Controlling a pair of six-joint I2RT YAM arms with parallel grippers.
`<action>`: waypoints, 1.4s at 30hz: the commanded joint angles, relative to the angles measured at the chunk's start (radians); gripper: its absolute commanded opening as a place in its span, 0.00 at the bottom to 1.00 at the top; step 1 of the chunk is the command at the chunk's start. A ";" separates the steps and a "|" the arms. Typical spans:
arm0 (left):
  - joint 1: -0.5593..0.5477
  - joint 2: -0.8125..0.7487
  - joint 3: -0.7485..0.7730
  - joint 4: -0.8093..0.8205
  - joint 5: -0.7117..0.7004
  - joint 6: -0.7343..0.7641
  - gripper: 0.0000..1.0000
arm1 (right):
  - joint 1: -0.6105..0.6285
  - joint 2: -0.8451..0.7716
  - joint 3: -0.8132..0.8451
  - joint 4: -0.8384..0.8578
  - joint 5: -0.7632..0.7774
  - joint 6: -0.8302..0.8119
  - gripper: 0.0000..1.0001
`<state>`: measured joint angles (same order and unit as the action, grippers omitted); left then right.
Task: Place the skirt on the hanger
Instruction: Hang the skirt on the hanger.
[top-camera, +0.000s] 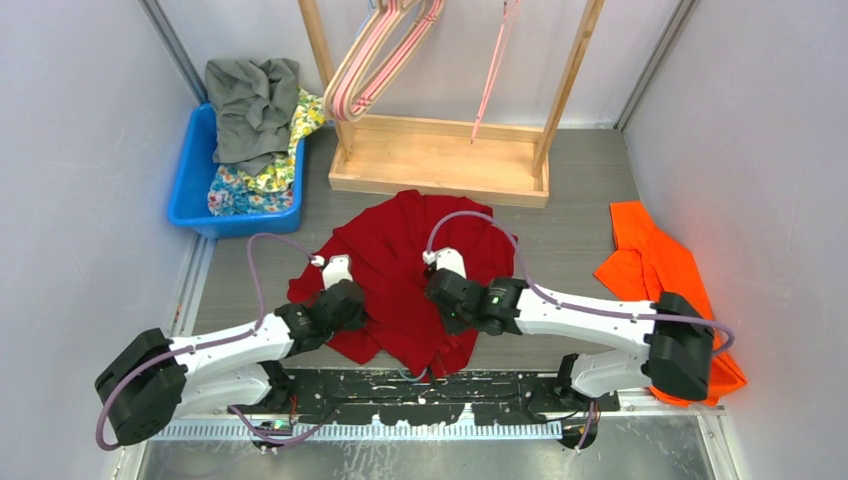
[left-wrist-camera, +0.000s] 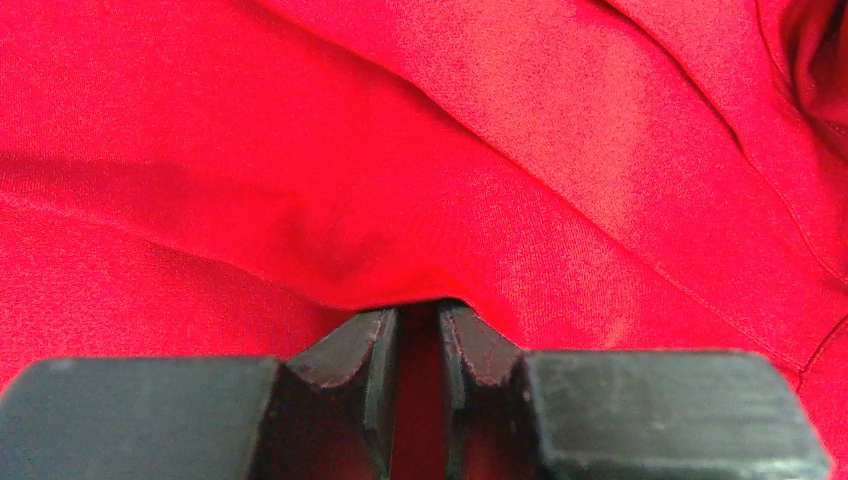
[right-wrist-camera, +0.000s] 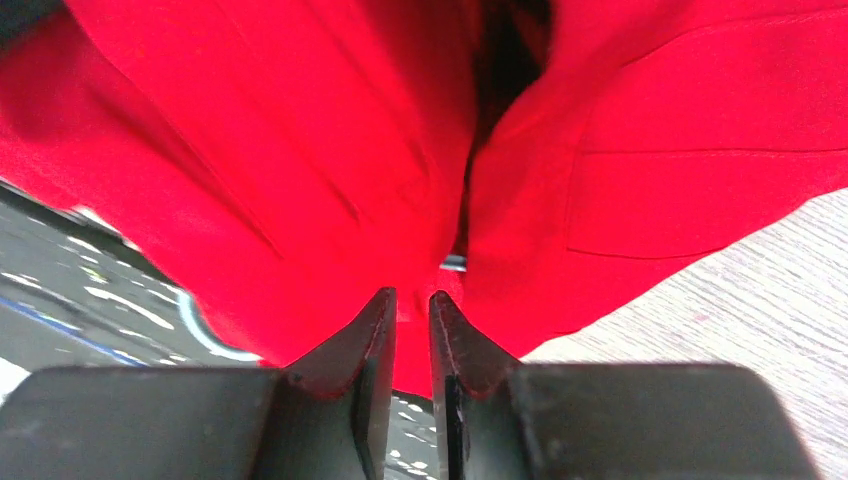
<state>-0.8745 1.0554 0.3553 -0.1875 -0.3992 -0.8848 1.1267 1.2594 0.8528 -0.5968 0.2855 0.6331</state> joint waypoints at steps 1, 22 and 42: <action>0.013 -0.013 0.013 -0.047 -0.002 0.017 0.21 | 0.008 0.057 -0.030 -0.001 -0.069 -0.147 0.24; 0.324 0.176 0.072 0.107 0.324 0.065 0.22 | 0.022 0.188 0.036 0.094 -0.068 -0.312 0.45; 0.365 0.179 0.093 0.100 0.331 0.087 0.21 | -0.012 0.285 0.043 0.169 -0.230 -0.407 0.44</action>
<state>-0.5304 1.2125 0.4263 -0.0563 -0.0418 -0.8284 1.1217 1.5448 0.9020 -0.4732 0.1040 0.2382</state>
